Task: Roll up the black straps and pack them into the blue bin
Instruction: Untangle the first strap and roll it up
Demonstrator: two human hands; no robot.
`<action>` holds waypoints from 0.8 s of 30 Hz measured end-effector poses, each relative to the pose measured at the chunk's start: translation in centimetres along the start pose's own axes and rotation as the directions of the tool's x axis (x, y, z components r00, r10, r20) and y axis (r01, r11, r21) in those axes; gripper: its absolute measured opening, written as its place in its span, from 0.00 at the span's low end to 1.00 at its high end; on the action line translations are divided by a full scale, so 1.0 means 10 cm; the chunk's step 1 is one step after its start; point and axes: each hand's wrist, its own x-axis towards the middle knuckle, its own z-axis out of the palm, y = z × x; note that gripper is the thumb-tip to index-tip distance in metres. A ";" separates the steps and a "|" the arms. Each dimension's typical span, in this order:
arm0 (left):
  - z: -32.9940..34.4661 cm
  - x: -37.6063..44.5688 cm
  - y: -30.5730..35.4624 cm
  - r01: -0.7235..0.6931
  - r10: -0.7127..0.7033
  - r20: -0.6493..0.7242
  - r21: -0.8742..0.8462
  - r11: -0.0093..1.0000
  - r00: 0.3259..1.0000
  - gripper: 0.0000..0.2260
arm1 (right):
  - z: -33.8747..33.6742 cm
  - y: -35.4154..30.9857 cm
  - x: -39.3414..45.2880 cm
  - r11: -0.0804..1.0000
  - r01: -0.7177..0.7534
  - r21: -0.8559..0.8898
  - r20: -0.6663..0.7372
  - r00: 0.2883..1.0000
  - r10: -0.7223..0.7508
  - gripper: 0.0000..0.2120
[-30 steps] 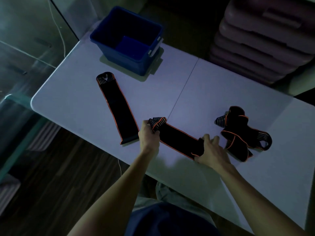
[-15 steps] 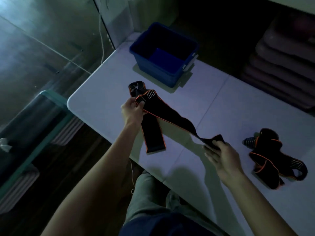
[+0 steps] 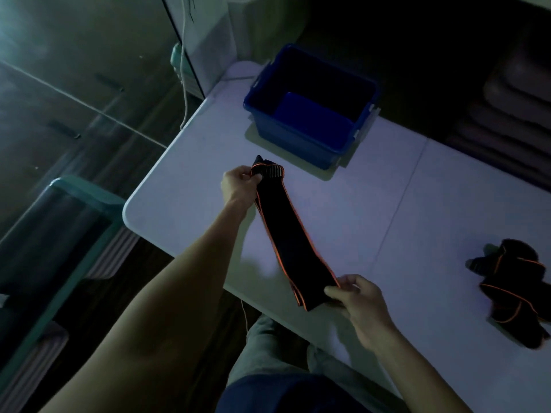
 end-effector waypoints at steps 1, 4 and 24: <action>0.00 0.03 0.01 0.002 -0.002 0.002 0.023 1.000 1.000 0.05 | 0.05 0.02 0.00 0.995 0.011 -0.098 0.009 1.000 -0.010 0.12; 0.00 0.08 0.01 -0.013 0.013 0.009 0.073 0.997 1.000 0.08 | 0.17 0.07 0.00 0.900 0.113 -0.420 0.011 0.993 -0.119 0.14; -0.03 0.03 -0.27 0.047 -0.041 -0.153 0.042 0.998 0.987 0.07 | 1.12 -1.16 1.16 0.515 0.626 -0.586 0.319 0.762 -0.564 0.15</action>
